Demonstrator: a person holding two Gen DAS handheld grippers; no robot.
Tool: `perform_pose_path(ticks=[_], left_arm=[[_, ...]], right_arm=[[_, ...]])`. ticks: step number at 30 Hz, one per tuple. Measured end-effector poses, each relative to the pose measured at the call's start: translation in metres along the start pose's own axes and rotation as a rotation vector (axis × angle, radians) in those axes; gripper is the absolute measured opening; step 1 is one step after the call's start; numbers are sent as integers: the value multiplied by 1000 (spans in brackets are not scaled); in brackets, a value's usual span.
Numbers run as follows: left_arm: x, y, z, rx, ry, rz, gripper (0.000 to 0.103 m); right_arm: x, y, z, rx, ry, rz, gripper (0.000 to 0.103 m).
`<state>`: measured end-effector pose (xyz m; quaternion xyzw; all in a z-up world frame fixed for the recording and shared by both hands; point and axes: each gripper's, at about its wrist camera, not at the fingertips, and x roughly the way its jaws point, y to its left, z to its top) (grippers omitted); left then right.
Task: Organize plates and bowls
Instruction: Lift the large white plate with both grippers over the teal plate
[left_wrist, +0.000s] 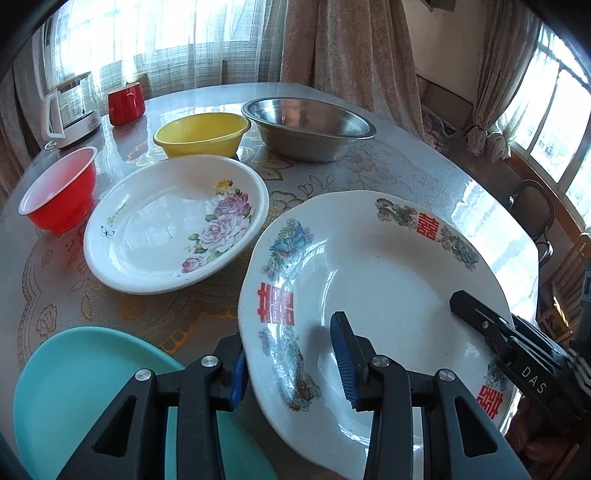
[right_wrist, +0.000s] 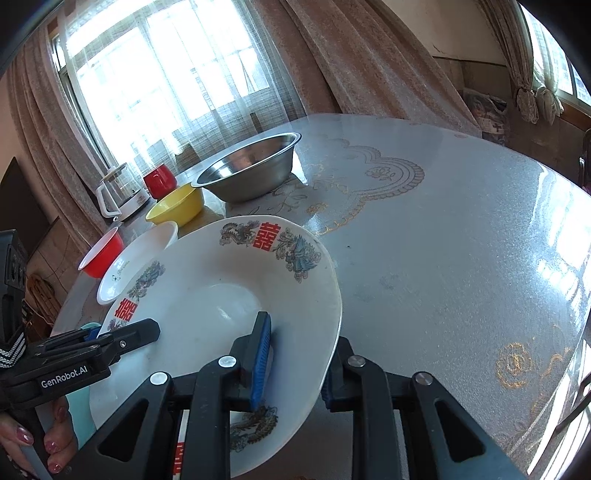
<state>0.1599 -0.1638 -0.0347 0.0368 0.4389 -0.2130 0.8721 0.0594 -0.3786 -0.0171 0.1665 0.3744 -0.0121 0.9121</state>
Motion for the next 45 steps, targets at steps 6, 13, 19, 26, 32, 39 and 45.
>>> perform_pose_path(ticks=[6,13,19,26,32,39,45], left_arm=[[-1,-4,0,24,-23,45,40],[-6,1,3,10,-27,36,35],[-11,1,-1,5,-36,24,35],[-16,1,-6,-13,-39,-15,33],[-23,6,-9,-57,-59,-58,33],[-40,10,-10,-73,-97,-77,33],[-60,18,-14,-82,-127,-70,33]], right_arm=[[0,1,0,-5,-3,-8,23],[-3,0,-1,7,10,7,21],[-11,4,-3,5,3,14,21],[-20,3,-5,4,-6,9,21],[-28,6,-7,1,-17,14,21],[-41,15,-7,-16,-45,34,21],[-51,31,-5,-48,-67,48,21]])
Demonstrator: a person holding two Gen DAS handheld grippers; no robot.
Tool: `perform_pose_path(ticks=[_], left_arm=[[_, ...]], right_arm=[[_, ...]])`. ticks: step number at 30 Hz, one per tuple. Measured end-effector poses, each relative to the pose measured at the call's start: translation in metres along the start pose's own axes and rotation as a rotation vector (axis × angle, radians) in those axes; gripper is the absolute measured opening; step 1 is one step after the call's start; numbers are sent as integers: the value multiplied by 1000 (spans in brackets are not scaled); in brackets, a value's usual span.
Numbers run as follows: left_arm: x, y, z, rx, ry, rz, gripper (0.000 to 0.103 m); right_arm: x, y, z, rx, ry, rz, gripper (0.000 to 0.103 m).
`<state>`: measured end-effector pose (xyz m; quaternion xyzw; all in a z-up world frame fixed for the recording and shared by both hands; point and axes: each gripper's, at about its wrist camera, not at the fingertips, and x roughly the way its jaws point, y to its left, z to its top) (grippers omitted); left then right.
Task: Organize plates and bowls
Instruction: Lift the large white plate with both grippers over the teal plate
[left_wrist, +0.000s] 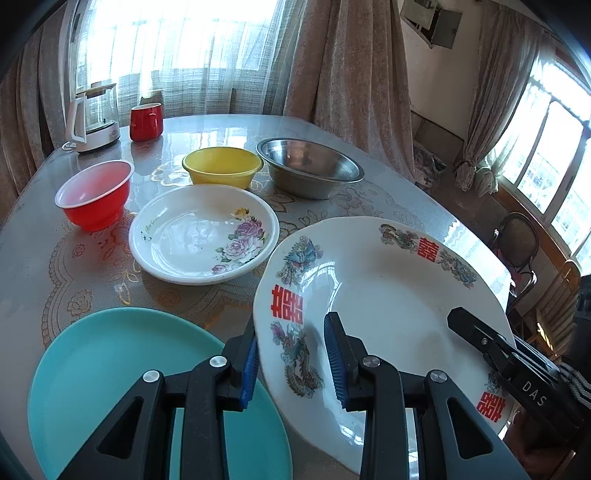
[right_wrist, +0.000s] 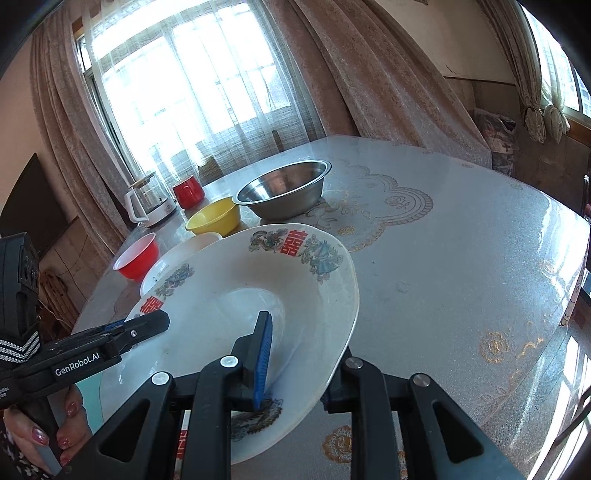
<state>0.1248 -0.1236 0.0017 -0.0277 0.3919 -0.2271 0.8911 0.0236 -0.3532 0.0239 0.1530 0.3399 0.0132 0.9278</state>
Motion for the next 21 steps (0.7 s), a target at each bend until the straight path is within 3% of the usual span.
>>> perform_pose_path(ticks=[9,21], left_arm=[[-36,32,-12,-64,-41,13,33],[-76,91,-46,-140,-65,114,33]], right_arm=[[-6,37,-2,-65,0,50,21],[10,101,-18,-153,75,144,21]])
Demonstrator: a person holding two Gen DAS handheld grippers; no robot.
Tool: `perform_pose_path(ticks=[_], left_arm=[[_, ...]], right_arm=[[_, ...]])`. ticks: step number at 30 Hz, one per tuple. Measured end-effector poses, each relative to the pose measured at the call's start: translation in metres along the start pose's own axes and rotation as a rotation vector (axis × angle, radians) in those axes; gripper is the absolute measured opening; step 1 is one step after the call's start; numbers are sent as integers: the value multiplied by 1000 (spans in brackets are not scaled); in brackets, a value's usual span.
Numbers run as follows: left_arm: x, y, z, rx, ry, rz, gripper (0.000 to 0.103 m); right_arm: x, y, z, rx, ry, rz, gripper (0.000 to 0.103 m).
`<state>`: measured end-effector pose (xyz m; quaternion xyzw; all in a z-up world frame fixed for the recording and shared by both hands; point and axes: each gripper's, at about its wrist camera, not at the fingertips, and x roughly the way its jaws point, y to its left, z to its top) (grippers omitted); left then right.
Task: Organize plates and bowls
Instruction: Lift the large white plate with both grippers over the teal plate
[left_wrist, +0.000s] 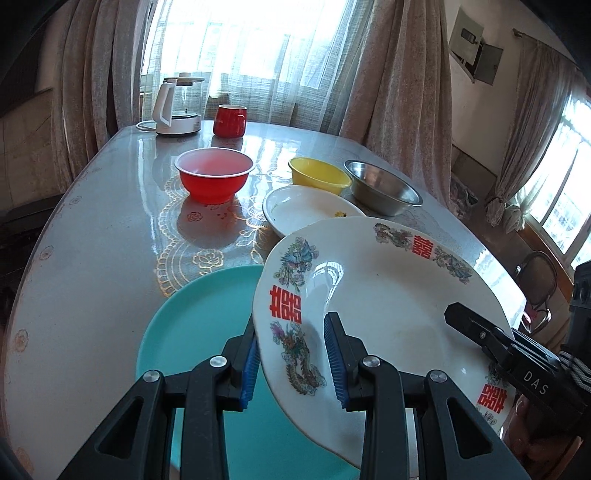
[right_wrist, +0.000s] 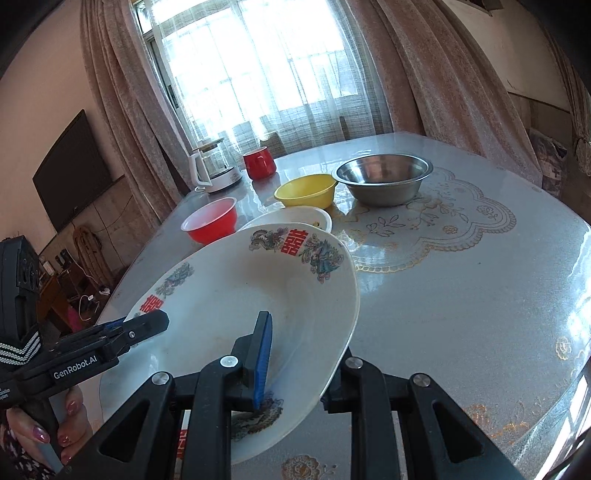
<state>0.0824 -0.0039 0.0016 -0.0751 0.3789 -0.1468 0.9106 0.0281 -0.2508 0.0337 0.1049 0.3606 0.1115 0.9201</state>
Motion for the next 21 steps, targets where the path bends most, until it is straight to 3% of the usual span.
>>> perform_pose_path(ticks=[11,21], left_arm=[[-8,52,-20,-85,14,80,33],[-7,63,-28,-93,14,127,33]], right_arm=[[37,41,-14,-34,117,79,23],[57,51,-25,-38,186,111,24]])
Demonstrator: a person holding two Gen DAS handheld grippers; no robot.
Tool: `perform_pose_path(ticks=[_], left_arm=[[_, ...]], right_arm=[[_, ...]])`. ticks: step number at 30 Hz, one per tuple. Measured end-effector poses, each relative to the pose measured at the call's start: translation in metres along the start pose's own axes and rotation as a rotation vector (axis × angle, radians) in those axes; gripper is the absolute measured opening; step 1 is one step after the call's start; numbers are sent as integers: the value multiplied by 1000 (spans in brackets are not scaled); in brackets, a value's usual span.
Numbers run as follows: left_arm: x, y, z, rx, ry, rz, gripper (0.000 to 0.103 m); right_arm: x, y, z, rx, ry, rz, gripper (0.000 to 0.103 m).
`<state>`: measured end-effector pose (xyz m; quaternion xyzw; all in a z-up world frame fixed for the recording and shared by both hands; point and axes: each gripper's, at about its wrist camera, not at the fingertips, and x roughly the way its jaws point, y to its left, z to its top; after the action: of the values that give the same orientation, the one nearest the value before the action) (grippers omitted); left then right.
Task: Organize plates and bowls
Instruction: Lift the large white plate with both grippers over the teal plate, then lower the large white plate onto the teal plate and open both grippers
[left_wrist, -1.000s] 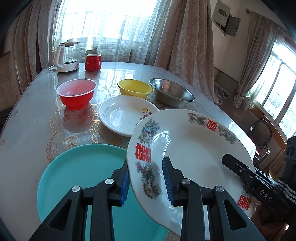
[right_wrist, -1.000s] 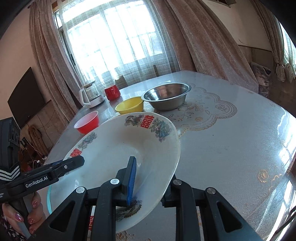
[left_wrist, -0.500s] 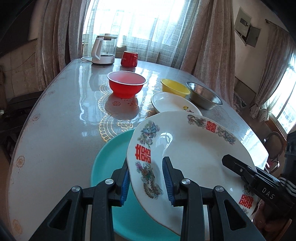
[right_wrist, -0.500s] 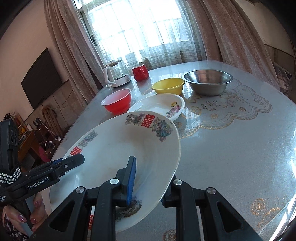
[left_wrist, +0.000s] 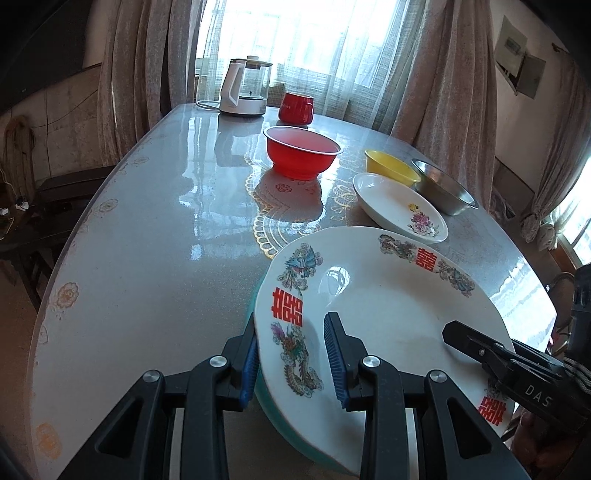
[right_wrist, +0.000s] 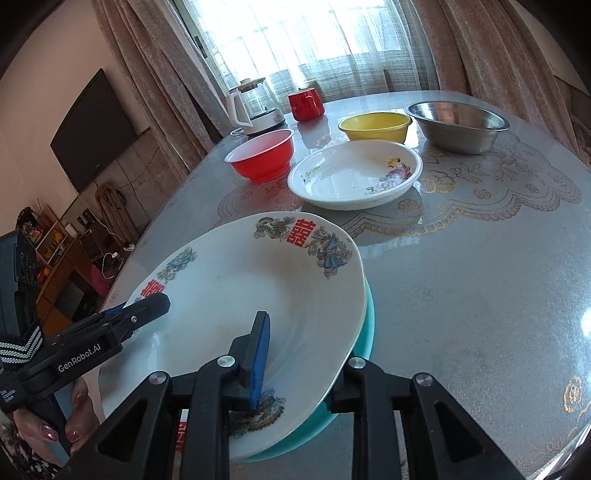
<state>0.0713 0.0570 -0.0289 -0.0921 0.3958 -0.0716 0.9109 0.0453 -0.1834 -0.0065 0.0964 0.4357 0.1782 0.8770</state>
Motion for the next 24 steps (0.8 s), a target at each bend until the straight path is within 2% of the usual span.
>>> perform_pose_path(ticks=[9,17,23,24], left_arm=[[2,4,2,-34,10,-9,33],[1,0,1,-2,-5,9,33],[0,0,3,-1,-6,14,33],[0,0,3,2,-8,20,33]], right_arm=[[1,3,-4,-16,35,4,26],[-9,-7,-6,5,49,-2,28],[-17,-16,-6,46,46,23,28],[-17,-14,-6,29,43,9,25]])
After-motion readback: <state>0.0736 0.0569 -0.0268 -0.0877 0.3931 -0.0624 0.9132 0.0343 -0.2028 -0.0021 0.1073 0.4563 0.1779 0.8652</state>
